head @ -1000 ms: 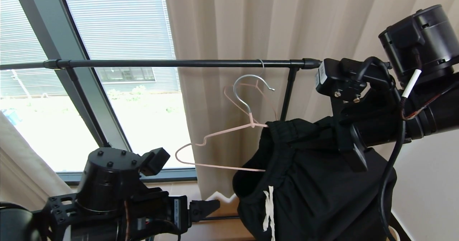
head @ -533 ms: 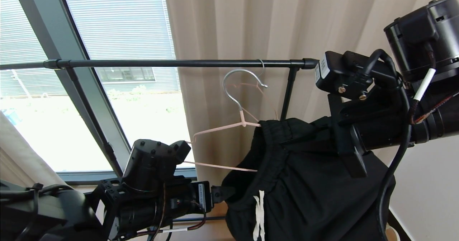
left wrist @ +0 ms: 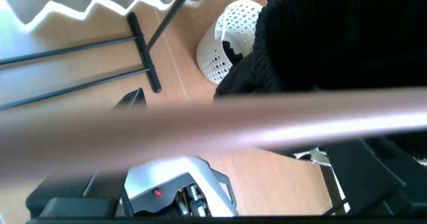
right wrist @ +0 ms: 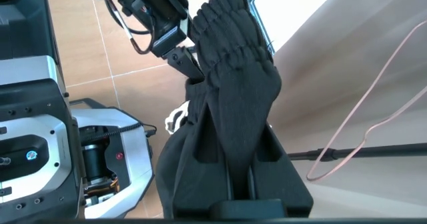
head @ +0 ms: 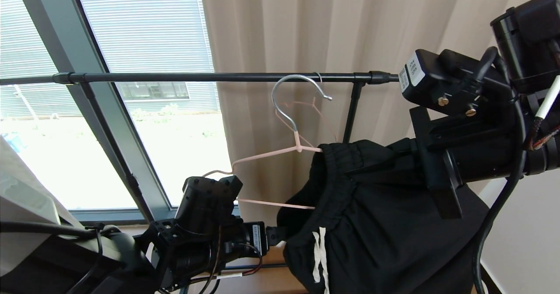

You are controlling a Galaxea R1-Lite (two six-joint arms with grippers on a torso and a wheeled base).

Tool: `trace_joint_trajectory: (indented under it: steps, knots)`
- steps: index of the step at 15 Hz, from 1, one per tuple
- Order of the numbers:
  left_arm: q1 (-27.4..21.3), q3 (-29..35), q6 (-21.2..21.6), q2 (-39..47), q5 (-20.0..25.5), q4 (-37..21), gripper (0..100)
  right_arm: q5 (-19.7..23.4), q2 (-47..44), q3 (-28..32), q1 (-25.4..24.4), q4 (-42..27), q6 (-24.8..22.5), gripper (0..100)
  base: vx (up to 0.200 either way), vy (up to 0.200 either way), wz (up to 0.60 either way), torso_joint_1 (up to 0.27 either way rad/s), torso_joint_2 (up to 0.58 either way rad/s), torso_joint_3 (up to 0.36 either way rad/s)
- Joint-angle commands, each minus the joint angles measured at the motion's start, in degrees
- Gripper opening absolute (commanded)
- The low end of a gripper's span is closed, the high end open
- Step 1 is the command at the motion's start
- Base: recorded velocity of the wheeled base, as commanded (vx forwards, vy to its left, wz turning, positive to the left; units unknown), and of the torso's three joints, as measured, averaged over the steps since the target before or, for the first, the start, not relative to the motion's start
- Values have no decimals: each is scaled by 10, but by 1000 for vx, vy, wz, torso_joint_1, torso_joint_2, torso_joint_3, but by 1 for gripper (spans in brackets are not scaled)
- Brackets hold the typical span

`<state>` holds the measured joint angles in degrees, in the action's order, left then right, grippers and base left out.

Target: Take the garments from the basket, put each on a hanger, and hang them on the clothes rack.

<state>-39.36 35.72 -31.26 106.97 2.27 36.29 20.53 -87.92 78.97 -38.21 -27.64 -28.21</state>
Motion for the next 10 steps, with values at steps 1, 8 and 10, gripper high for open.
trace_joint_trajectory:
  steps: [1,8,10]
  knots:
    - [-2,1,6,12,1,12,100,0,6,0,0,0,0,0,0,0,0,0,0,0]
    - [-15,-7,10,21,-4,48,0,0,10,1,0,0,2,0,0,0,0,0,0,0]
    - [-19,-24,23,16,-23,79,0,-1,7,1,2,1,27,0,0,0,0,0,0,0]
